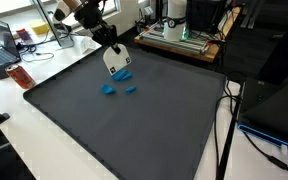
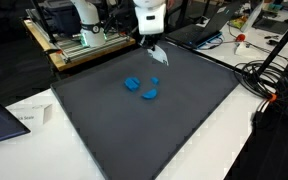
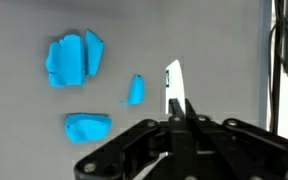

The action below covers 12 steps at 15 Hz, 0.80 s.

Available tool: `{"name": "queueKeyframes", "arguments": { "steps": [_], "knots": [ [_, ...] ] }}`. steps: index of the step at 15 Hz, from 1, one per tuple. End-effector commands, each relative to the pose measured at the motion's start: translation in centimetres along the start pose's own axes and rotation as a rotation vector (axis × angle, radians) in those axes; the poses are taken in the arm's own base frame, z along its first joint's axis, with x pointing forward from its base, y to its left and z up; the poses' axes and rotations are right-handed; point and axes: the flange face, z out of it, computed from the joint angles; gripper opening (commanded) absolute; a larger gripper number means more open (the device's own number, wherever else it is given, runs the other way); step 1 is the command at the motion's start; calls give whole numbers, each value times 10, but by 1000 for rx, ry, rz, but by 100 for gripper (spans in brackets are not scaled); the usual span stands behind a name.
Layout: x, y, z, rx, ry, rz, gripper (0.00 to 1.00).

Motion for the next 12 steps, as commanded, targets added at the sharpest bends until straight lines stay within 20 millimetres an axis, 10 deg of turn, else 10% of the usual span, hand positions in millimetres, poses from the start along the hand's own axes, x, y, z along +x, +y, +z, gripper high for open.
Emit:
{"name": "queueKeyframes", "arguments": {
  "steps": [1, 12],
  "knots": [
    [-20, -14, -17, -115, 9, 65, 1],
    [-103, -87, -27, -366, -8, -174, 1]
  ]
}}
